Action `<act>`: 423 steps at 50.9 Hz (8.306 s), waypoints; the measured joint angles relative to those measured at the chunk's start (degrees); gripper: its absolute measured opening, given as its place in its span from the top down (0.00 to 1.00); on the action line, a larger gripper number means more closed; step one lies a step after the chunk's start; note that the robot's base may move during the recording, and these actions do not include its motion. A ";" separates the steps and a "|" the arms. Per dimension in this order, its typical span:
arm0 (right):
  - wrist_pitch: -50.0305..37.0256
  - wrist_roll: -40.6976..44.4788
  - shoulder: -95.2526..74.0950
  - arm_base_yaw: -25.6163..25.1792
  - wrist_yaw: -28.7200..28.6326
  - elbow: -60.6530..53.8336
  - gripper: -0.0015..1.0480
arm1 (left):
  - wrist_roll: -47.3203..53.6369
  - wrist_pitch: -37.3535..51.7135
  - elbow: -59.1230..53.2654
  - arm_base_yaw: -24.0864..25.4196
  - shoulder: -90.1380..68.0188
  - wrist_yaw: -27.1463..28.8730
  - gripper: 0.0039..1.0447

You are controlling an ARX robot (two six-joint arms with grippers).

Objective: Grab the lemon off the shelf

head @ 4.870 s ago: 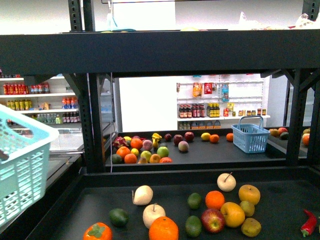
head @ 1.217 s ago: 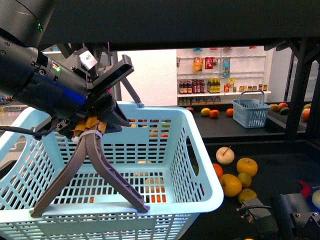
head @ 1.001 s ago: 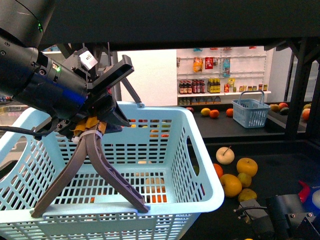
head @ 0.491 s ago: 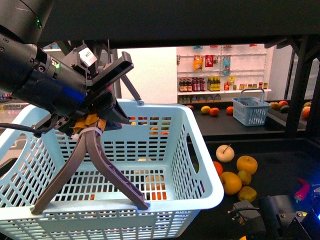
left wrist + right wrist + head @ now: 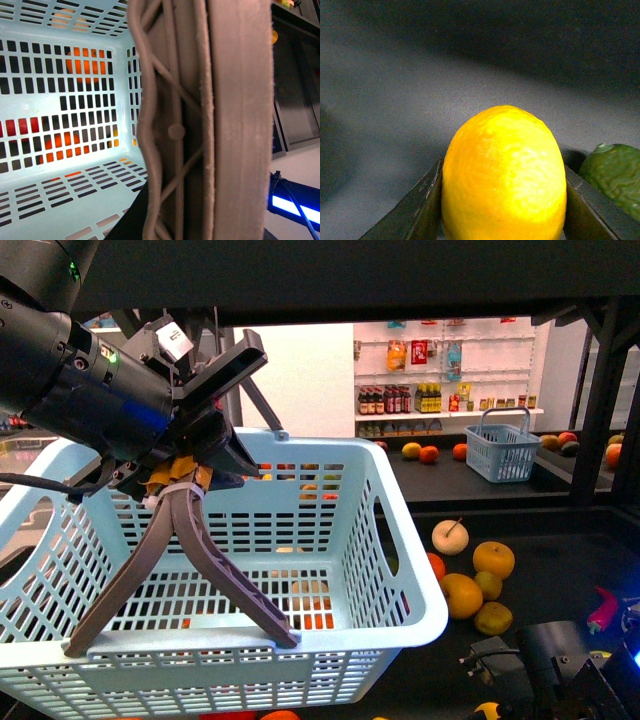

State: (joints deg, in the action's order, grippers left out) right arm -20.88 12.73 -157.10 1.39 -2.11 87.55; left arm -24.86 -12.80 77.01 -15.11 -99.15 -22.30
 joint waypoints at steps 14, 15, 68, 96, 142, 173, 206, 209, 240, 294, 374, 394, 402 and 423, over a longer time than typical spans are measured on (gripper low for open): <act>-1.27 -2.16 13.53 -4.39 -1.66 -10.19 0.48 | 0.00 0.00 0.00 0.00 0.00 0.02 0.85; -1.27 -2.27 15.61 -4.85 -2.12 -10.97 0.48 | 0.00 0.00 0.00 0.00 0.00 0.02 0.85; 11.61 -17.05 57.77 13.46 -10.12 -18.25 0.48 | 0.00 0.00 0.00 0.00 0.00 0.02 0.85; 6.86 -17.05 48.87 17.31 -4.26 -18.25 0.47 | 0.00 0.00 0.00 0.00 0.00 0.04 0.85; -0.15 -18.21 57.55 2.75 -3.93 -22.49 0.07 | 0.15 0.04 0.00 0.00 0.00 0.07 0.85; -15.82 -5.97 34.49 3.23 -9.62 -35.98 0.07 | 0.13 0.04 0.00 0.00 0.00 0.07 0.85; -17.75 -1.68 8.92 12.17 -8.37 -15.63 0.07 | 0.15 0.04 0.00 0.00 0.00 0.00 0.85; -17.46 -1.75 7.45 12.24 -8.22 -13.75 0.07 | 0.13 0.04 0.00 0.00 0.00 0.00 0.85; -10.21 -1.97 -0.81 13.62 -6.01 -2.56 0.07 | 0.17 0.04 0.00 0.00 0.00 0.15 0.85; -13.79 -1.14 23.19 0.83 -4.72 -21.05 0.32 | 0.17 0.04 0.00 0.00 0.00 0.07 0.85; 3.58 -13.38 49.46 20.85 -2.97 -19.34 0.13 | 0.13 0.04 0.00 -0.04 0.00 0.00 0.85; -2.71 -18.14 59.60 12.04 -1.49 -22.45 0.07 | -0.07 0.02 0.00 0.00 0.00 0.20 0.85; -6.51 -17.88 69.72 7.58 0.50 -30.95 0.07 | -0.04 0.02 0.00 0.00 0.00 0.17 0.85; -2.56 -14.53 103.82 6.56 11.13 -57.70 0.07 | -0.26 0.02 0.00 0.00 0.00 0.04 0.85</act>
State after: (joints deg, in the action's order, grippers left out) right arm -23.44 -1.80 -53.28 7.94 9.02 29.85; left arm -25.12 -12.78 77.01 -15.11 -99.15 -22.26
